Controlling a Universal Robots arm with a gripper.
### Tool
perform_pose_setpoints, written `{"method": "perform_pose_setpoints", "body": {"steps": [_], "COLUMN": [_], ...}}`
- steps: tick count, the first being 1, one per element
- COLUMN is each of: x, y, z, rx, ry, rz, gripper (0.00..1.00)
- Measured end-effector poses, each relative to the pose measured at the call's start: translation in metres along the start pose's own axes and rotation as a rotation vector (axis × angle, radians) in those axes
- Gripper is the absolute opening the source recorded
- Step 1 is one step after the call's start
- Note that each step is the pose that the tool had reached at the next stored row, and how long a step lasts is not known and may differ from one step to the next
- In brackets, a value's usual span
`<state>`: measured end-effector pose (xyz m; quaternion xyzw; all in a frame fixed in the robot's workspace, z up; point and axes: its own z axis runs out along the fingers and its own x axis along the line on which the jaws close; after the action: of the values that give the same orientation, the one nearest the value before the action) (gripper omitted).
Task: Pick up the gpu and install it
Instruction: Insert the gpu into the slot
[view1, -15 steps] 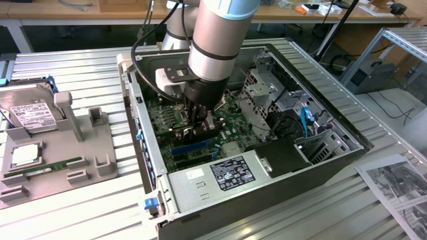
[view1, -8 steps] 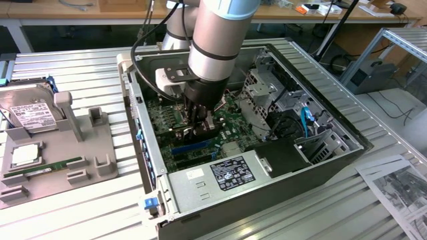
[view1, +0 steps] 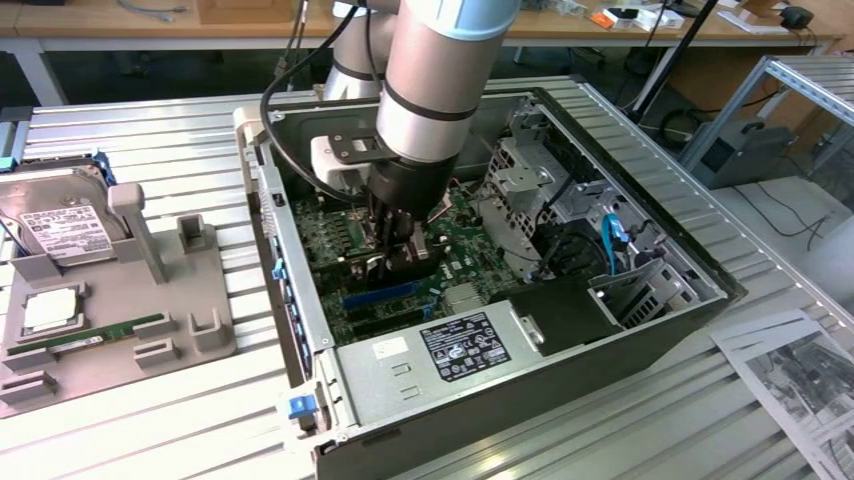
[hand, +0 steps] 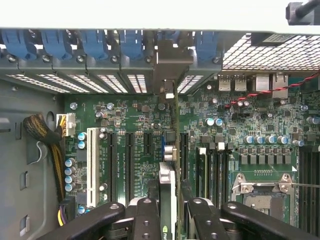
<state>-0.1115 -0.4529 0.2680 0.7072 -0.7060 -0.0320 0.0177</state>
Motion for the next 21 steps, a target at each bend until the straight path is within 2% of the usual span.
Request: {"method": "perform_pose_setpoints", "body": {"steps": [21], "x": [0.0], "y": [0.0029], "z": [0.0006], "rx": [0.0001], "ry": [-0.0018], "rz": [0.006], "gripper": [0.27]}}
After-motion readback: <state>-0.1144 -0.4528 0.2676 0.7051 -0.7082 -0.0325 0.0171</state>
